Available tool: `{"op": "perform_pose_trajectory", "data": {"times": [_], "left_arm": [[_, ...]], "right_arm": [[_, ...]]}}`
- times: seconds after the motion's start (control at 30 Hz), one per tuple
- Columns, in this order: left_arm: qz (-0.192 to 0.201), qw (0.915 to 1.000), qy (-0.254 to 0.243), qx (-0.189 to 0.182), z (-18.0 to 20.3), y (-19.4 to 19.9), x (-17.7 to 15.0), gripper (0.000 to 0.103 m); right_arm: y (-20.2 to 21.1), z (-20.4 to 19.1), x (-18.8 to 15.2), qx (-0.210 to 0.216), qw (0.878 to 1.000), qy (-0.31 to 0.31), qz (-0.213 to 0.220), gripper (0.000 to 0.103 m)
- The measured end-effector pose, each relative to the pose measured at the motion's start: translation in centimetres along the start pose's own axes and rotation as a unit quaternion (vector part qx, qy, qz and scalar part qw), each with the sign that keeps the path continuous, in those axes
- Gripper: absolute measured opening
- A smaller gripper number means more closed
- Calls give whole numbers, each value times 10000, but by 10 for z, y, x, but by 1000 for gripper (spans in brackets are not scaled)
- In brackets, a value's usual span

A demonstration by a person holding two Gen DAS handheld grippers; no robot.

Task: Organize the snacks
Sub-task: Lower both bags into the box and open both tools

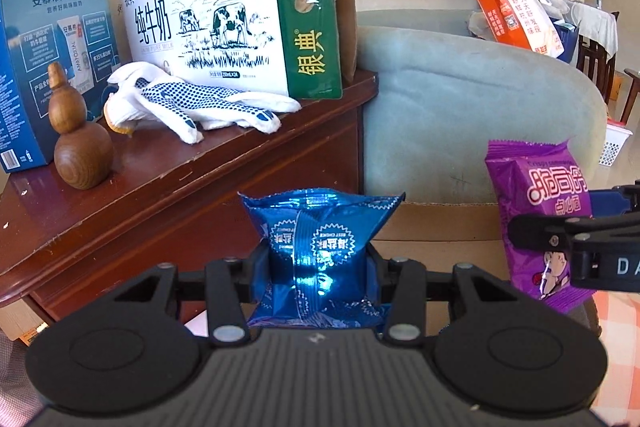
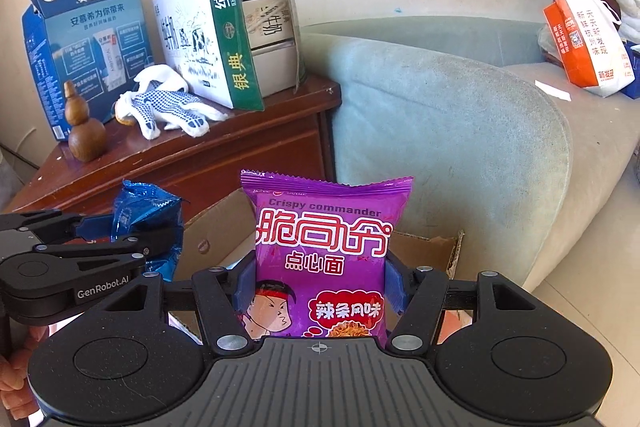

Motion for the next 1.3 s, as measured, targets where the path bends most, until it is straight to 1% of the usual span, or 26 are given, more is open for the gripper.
{"op": "perform_pose_trajectory", "data": {"times": [0.13, 0.23, 0.27, 0.3, 0.33, 0.37, 0.4, 0.53, 0.6, 0.77, 0.83, 1.03, 1.13, 1.3], "left_arm": [[-160, 9999, -60, 3, 4, -17, 2, 44], [-263, 9996, -85, 42, 7, -27, 2, 47], [-298, 9994, -120, 101, 9, -30, 1, 54], [-320, 9992, -154, 168, 9, -31, 1, 66], [-312, 9991, -177, 240, 10, -31, 1, 71], [-291, 9989, -196, 309, 10, -30, 1, 79], [-270, 9988, -213, 350, 10, -28, 1, 82], [-303, 9985, -239, 389, 8, -22, 1, 83], [-353, 9982, -222, 437, 6, -20, 0, 84], [-429, 9973, -343, 489, 6, -12, -5, 88], [-454, 9970, -382, 499, 7, -8, -7, 89], [-557, 9961, -533, 419, 8, 3, -18, 91], [-622, 9957, -528, 438, 1, 7, -24, 91], [-812, 9951, -340, 450, -21, 17, -40, 91]], "right_arm": [[-14, 6, 2, -91, 9998, -168, -76, 61], [-24, 9, 3, -140, 9994, -287, -107, 63], [-27, 11, 3, -198, 9991, -359, -107, 63], [-29, 13, 3, -244, 9988, -416, -119, 69], [-30, 15, 3, -310, 9982, -488, -127, 78], [-29, 17, 3, -365, 9977, -551, -120, 82], [-28, 19, 3, -394, 9973, -613, -93, 85], [-24, 23, 2, -280, 9963, -810, -72, 85], [-22, 23, 0, -303, 9963, -801, -89, 85], [-20, 16, -3, -289, 9977, -591, -142, 85], [-19, 12, -4, -301, 9983, -478, -149, 87], [-16, 3, -8, -258, 9992, -244, -186, 88], [-14, -1, -11, -184, 9994, -199, -229, 88], [-10, -9, -17, -79, 9996, -62, -280, 88]]}}
Point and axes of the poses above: each gripper's, at about its wrist camera, not at the fingertips, and y roughly against the way its jaws point, z to its right, x to its top, the point moved 6 cm from there along -y, roughly the way its jaws point, and after that the axes turned 7 degrees about y, right-handed, at the moved point
